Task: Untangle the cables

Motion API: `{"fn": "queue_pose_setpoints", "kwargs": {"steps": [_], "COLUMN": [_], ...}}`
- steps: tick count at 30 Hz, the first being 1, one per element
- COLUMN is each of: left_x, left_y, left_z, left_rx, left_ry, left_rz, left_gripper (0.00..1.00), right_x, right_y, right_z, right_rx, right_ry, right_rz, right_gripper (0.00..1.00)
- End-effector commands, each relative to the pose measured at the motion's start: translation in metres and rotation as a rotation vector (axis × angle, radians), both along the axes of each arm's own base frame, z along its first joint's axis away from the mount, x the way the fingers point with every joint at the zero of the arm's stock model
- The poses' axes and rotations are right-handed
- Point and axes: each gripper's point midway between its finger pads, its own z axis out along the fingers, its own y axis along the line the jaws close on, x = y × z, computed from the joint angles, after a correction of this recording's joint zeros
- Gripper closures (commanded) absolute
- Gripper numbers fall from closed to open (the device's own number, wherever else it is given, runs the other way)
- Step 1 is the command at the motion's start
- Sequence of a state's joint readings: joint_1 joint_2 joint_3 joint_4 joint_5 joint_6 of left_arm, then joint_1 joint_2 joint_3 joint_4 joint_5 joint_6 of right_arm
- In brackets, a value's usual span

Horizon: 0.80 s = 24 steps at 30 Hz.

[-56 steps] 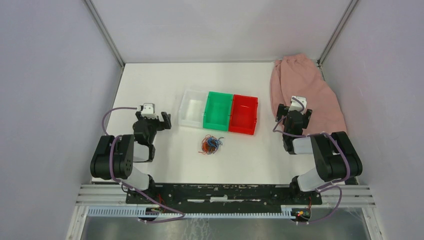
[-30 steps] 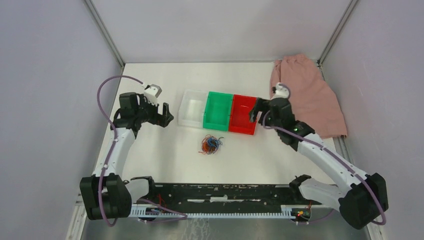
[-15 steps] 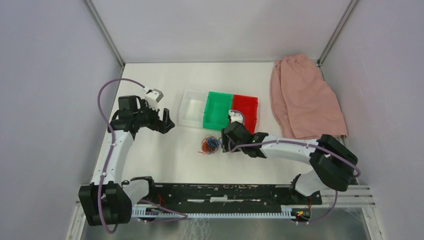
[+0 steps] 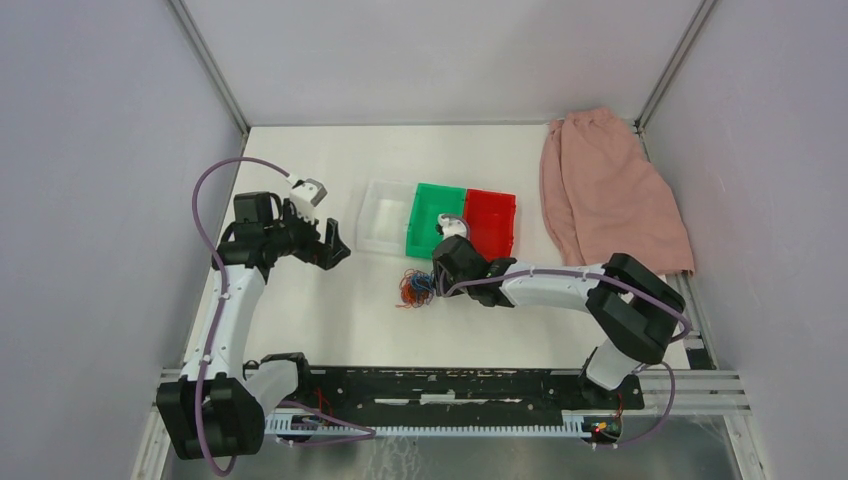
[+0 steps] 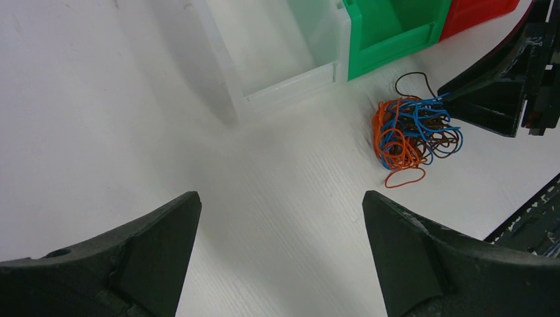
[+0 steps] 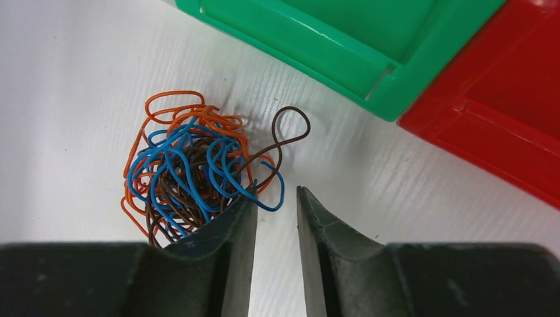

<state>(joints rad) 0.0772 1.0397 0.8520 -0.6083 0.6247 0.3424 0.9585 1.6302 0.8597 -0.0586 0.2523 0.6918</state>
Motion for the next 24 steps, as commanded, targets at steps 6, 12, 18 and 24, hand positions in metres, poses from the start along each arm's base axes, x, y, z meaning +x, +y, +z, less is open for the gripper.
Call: {"fn": "queue_pose_setpoints", "kwargs": {"steps": [6, 12, 18, 24], "left_x": [-0.001, -0.012, -0.026, -0.041], "left_y": [-0.009, -0.016, -0.029, -0.039], "left_z": [0.024, 0.025, 0.027, 0.032], "left_rx": [-0.022, -0.052, -0.108, -0.141], "left_ry": [-0.072, -0.06, -0.045, -0.055], "left_rz": [-0.068, -0.113, -0.184, -0.258], "left_gripper": [0.01, 0.0, 0.01, 0.04], "right_x": [0.011, -0.001, -0.018, -0.032], "right_y": [0.039, 0.051, 0.063, 0.081], "right_z": [0.028, 0.058, 0.089, 0.132], "right_rx": [0.123, 0.127, 0.126, 0.161], "right_ry": [-0.069, -0.132, -0.194, -0.245], "right_rz": [0.092, 0.16, 0.226, 0.319], "right_gripper": [0.87, 1.0, 1.0, 1.0]}}
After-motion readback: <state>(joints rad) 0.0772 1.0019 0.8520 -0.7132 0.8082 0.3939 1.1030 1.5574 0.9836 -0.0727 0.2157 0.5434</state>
